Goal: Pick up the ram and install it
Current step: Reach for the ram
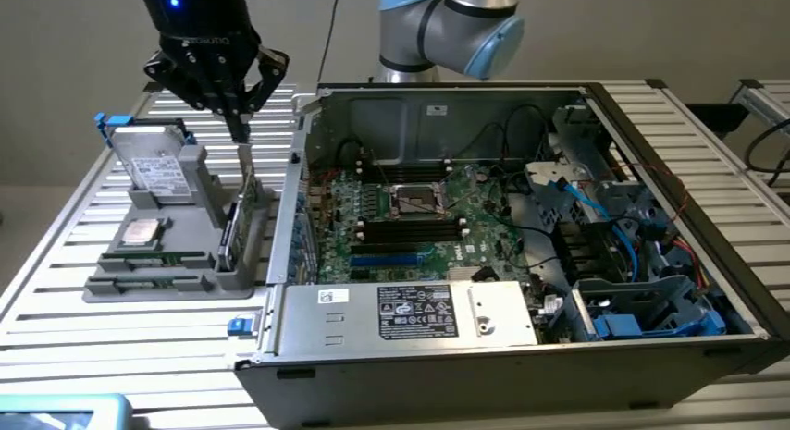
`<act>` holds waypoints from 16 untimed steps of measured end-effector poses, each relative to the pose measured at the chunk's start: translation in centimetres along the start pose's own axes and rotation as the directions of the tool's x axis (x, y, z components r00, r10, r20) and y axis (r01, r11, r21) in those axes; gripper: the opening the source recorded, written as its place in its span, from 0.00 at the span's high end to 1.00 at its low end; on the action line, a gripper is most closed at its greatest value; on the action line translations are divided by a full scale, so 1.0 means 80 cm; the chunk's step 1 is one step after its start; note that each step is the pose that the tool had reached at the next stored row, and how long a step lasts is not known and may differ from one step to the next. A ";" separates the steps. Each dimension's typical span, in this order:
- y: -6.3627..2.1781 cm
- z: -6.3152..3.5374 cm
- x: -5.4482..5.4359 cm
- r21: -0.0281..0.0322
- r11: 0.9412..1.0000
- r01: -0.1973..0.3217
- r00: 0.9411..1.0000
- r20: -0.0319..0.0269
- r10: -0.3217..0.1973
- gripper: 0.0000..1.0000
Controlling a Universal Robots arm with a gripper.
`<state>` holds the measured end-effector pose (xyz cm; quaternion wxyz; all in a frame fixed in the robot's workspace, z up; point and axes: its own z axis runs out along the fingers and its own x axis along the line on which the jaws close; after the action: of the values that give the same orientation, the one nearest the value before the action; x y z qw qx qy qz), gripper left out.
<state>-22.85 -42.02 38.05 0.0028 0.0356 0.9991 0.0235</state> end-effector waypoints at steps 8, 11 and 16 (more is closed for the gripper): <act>-0.006 0.016 0.030 0.001 1.000 -0.001 1.000 -0.012 0.001 0.89; -0.009 0.021 0.046 0.001 1.000 0.000 1.000 -0.012 0.000 0.89; -0.012 0.027 0.068 0.002 1.000 0.000 1.000 -0.012 0.000 0.89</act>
<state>-28.36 -42.50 35.85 -0.0034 0.0357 0.9991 0.0226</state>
